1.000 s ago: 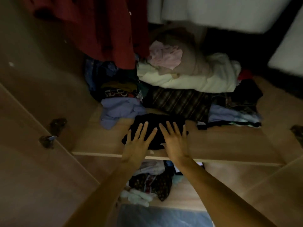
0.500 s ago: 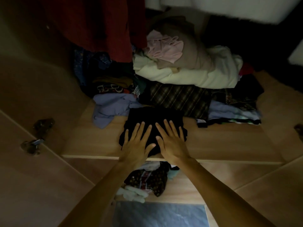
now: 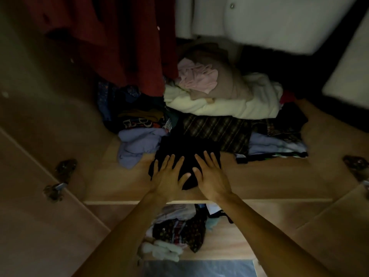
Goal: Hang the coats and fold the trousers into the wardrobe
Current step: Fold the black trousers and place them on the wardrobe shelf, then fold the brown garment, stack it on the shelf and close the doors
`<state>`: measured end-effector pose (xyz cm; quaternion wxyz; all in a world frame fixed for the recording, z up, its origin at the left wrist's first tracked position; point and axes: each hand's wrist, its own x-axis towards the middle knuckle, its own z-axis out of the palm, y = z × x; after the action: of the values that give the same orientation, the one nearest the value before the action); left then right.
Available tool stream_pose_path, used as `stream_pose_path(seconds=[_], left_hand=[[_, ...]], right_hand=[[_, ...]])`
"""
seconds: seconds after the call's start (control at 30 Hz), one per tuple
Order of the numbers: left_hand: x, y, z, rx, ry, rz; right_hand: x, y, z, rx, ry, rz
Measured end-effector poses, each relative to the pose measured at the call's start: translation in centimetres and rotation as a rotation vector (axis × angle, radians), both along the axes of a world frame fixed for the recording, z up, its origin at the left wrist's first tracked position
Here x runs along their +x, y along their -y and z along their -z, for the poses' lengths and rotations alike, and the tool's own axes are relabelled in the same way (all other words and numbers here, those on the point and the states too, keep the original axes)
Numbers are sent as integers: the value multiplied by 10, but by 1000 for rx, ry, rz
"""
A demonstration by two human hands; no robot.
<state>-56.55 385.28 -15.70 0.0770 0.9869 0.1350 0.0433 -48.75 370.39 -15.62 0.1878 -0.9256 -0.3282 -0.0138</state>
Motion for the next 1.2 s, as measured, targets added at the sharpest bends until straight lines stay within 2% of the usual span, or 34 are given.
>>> stream_pose_path(seconds=[0.17,0.3,0.47,0.67,0.77,0.93,1.2], left_hand=[[-58,27,-39,-195,193,29],[-116,63,-67,-229,304,108],[-170,111,-92,-278,375,255],[-221,197,-113,-335,387,457],[-244,256,-112,-372,324,558],[-291,372,-91,-480,277,857],[-435,574,-77,-503,125,1174]], right_hand=[[-65,40,-39,122,43,63],[-131,75,-58,168,96,122],[-203,135,-83,336,139,287],[-285,233,-107,360,284,504],[-331,287,-106,346,284,638],[-416,391,-91,301,310,863],[-625,563,-58,291,350,1252]])
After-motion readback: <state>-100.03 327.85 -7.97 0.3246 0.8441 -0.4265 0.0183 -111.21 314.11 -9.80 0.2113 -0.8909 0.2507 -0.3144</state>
